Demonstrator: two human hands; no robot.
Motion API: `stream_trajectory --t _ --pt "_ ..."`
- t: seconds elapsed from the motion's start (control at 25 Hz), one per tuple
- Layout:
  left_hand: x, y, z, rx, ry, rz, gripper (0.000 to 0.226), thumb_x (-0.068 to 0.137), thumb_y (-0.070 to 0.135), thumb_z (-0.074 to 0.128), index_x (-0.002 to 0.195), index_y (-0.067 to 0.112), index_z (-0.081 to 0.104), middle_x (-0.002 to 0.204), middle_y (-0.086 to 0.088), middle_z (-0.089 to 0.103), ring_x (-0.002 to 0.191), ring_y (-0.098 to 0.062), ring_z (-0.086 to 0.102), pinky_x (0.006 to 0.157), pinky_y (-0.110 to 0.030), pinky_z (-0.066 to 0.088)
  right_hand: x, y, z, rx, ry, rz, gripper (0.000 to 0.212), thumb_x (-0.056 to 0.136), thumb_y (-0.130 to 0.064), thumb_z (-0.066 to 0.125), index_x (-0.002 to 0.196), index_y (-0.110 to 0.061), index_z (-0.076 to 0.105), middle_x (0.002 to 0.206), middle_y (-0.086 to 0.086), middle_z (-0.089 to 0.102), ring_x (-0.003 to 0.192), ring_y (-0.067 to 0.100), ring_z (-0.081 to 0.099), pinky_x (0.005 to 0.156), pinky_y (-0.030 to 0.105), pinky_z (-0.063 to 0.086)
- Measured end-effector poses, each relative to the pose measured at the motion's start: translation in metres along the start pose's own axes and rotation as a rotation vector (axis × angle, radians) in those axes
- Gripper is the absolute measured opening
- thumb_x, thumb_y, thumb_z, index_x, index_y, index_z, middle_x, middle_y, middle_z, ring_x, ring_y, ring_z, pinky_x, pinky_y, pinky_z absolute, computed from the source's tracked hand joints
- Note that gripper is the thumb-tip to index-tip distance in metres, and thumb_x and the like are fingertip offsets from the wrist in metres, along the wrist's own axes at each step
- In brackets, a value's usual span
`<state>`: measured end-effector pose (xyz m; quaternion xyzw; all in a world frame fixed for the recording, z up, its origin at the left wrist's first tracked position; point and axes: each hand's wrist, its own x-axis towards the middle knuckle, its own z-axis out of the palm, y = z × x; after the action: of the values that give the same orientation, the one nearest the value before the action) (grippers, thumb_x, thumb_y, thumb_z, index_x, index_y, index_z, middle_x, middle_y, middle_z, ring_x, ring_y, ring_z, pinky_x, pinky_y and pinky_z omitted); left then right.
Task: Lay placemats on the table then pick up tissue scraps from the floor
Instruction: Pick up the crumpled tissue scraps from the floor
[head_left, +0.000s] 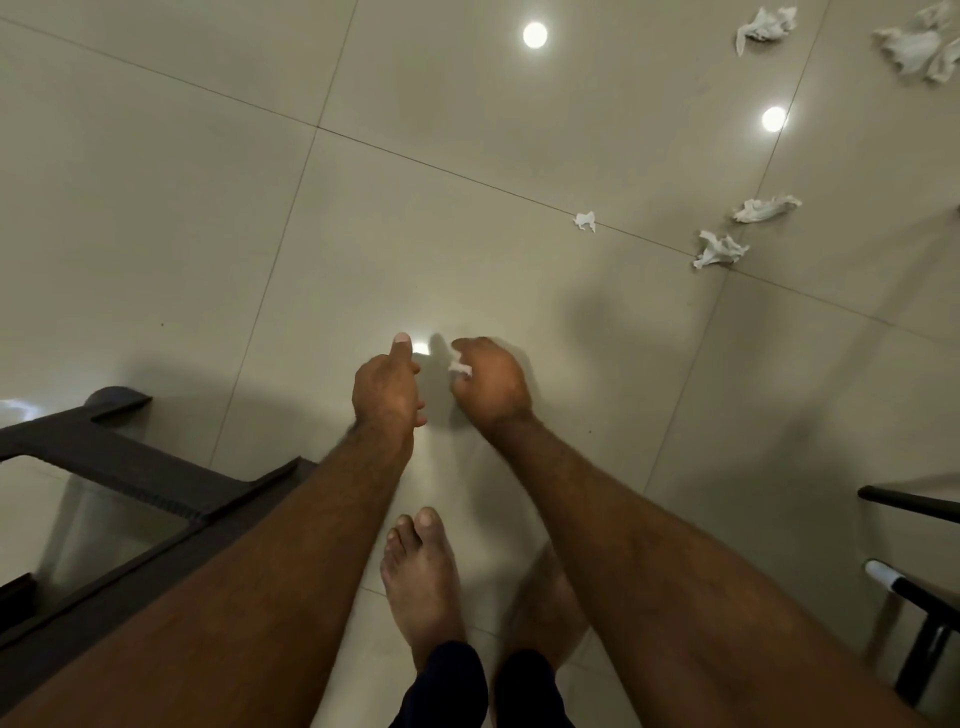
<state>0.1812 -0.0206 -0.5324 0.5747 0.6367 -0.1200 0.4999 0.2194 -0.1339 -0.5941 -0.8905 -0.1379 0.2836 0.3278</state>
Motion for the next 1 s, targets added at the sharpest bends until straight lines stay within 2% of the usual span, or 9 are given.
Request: stream_trajectory --t 0.12,0.28,0.36,0.44,0.52,0.64,0.8,0.88,1.0 --pt "-0.019 -0.001 0.014 -0.048 -0.088 -0.054 0.054 0.102 0.059 0.042 0.094 0.012 0.067 0.086 -0.007 0.062 0.08 -0.025 0.065 0.063 -0.036 0.054 -0.017 0.001 -0.036 0.247 0.189 0.204 0.042 0.078 -0.008 0.067 0.119 -0.012 0.071 0.107 -0.002 0.072 0.102 0.013 0.064 0.092 0.021 0.049" --pt "-0.055 0.012 0.04 -0.187 -0.288 -0.155 0.066 0.102 0.066 0.037 0.093 0.013 0.076 0.095 -0.013 0.078 0.087 -0.028 0.074 0.075 -0.043 0.063 -0.038 -0.019 -0.081 0.483 0.206 0.289 0.048 0.08 -0.018 0.073 0.127 -0.025 0.065 0.093 -0.013 0.069 0.082 0.003 0.066 0.074 0.01 0.052" --pt "-0.075 0.024 0.049 -0.316 -0.444 -0.203 0.07 0.101 0.066 0.037 0.081 0.018 0.083 0.094 -0.005 0.081 0.086 -0.02 0.078 0.073 -0.038 0.064 -0.049 -0.033 -0.099 0.539 0.183 0.305 0.05 0.082 -0.022 0.073 0.13 -0.03 0.06 0.093 -0.013 0.068 0.081 0.004 0.068 0.073 0.015 0.056" --pt "-0.092 0.033 0.054 -0.422 -0.545 -0.251 0.061 0.1 0.065 0.046 0.086 0.019 0.082 0.097 0.0 0.079 0.089 -0.016 0.077 0.075 -0.031 0.06 -0.06 -0.046 -0.118 0.547 0.162 0.326 0.052 0.085 -0.026 0.072 0.134 -0.03 0.053 0.095 -0.013 0.068 0.084 0.006 0.067 0.078 0.024 0.058" --pt "-0.111 0.043 0.056 -0.461 -0.569 -0.285 0.048 0.098 0.06 0.054 0.103 0.016 0.073 0.102 -0.003 0.075 0.093 -0.019 0.075 0.078 -0.033 0.056 -0.071 -0.055 -0.144 0.592 0.115 0.353 0.058 0.09 -0.023 0.066 0.143 -0.027 0.043 0.102 -0.013 0.068 0.095 0.008 0.066 0.09 0.032 0.057" --pt "-0.134 0.059 0.053 -0.415 -0.581 -0.295 0.043 0.1 0.056 0.054 0.092 0.017 0.069 0.085 -0.005 0.074 0.077 -0.02 0.073 0.07 -0.032 0.054 -0.087 -0.059 -0.18 0.625 0.031 0.331 0.062 0.093 -0.008 0.051 0.15 -0.022 0.033 0.119 -0.004 0.069 0.108 0.016 0.066 0.097 0.04 0.055" --pt "-0.162 0.084 0.053 -0.403 -0.607 -0.317 0.053 0.102 0.051 0.052 0.073 0.012 0.074 0.074 -0.007 0.074 0.065 -0.02 0.073 0.057 -0.027 0.054 -0.105 -0.067 -0.219 0.468 0.098 0.249 0.064 0.091 -0.002 0.049 0.149 -0.025 0.039 0.112 -0.004 0.074 0.096 0.007 0.067 0.079 0.003 0.048" --pt "-0.175 0.095 0.057 -0.376 -0.645 -0.304 0.052 0.103 0.048 0.052 0.075 0.012 0.076 0.076 -0.006 0.074 0.064 -0.019 0.072 0.053 -0.024 0.053 -0.107 -0.072 -0.232 0.488 0.165 0.256 0.062 0.09 -0.002 0.053 0.146 -0.026 0.045 0.108 -0.005 0.074 0.094 0.006 0.069 0.082 0.01 0.052" --pt "-0.193 0.109 0.063 -0.357 -0.656 -0.267 0.034 0.101 0.039 0.06 0.084 0.015 0.078 0.087 -0.003 0.075 0.075 -0.019 0.074 0.064 -0.029 0.056 -0.103 -0.08 -0.253 0.34 0.254 0.309 0.061 0.088 -0.007 0.06 0.144 -0.027 0.046 0.117 -0.004 0.063 0.097 0.015 0.066 0.085 0.035 0.059"
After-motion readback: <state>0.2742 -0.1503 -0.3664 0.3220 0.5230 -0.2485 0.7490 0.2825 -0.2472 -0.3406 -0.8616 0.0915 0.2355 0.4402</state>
